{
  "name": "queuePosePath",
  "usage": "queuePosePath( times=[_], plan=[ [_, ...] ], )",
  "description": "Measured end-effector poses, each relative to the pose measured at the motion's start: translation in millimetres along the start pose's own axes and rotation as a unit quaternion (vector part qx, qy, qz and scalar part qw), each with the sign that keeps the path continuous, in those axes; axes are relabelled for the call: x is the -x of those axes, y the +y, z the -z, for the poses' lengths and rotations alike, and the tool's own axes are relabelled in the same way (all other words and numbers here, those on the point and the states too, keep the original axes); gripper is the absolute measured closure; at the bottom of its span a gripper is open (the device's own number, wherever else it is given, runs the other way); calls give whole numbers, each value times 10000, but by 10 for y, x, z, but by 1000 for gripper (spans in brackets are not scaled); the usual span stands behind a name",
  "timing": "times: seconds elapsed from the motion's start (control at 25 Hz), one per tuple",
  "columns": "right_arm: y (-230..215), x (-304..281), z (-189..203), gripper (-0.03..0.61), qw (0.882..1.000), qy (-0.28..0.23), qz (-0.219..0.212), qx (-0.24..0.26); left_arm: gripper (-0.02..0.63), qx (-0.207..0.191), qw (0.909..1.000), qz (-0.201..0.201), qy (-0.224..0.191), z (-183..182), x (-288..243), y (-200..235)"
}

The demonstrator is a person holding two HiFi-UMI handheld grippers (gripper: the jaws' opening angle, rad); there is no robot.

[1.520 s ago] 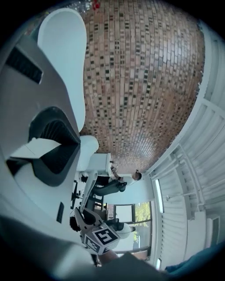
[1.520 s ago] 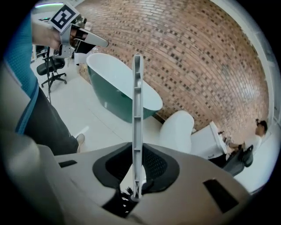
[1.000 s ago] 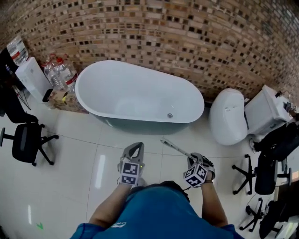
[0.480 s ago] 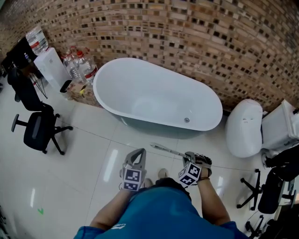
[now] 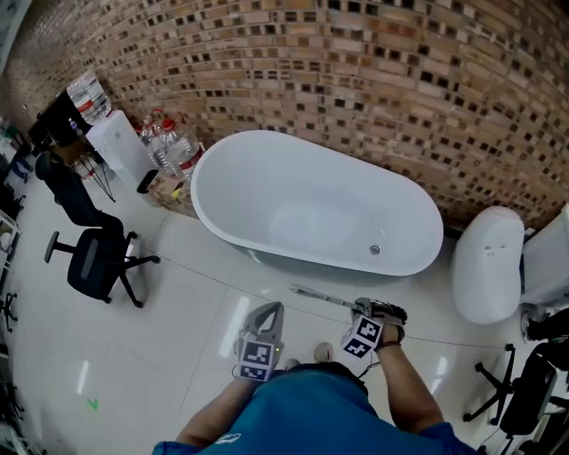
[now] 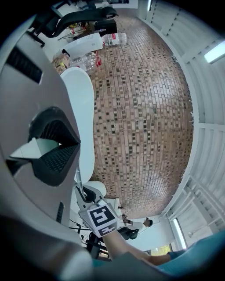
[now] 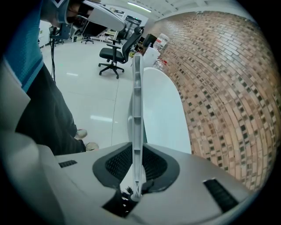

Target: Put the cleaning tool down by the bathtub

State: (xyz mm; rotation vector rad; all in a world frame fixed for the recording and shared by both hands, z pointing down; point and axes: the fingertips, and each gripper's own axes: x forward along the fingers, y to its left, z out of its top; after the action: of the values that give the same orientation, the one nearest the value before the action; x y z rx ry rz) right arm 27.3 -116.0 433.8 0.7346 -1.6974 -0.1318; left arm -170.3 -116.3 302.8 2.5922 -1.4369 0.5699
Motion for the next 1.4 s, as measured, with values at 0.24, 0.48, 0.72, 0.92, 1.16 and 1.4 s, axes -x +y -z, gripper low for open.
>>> queuePosePath(
  times=[0.24, 0.48, 0.72, 0.92, 1.16, 1.4],
  plan=[
    [-180, -250, 91, 502, 9996, 65, -221, 139, 612, 59, 9999, 6, 126, -17, -298, -126],
    [-118, -449, -196, 502, 9976, 105, -536, 419, 612, 337, 9992, -149, 144, 113, -387, 107],
    [-56, -691, -490, 502, 9945, 370, -787, 578, 612, 581, 9977, -336, 111, 286, -366, 542],
    [-20, -947, -688, 502, 9916, 710, -905, 586, 612, 893, 9950, -439, 96, 534, -319, 867],
    [64, -1229, -860, 502, 9925, 726, -942, 293, 612, 873, 9955, -316, 188, 937, -453, 1100],
    [112, -1831, -800, 502, 9902, 674, -1193, 255, 612, 697, 9964, -344, 348, 1228, -1034, 1170]
  ],
)
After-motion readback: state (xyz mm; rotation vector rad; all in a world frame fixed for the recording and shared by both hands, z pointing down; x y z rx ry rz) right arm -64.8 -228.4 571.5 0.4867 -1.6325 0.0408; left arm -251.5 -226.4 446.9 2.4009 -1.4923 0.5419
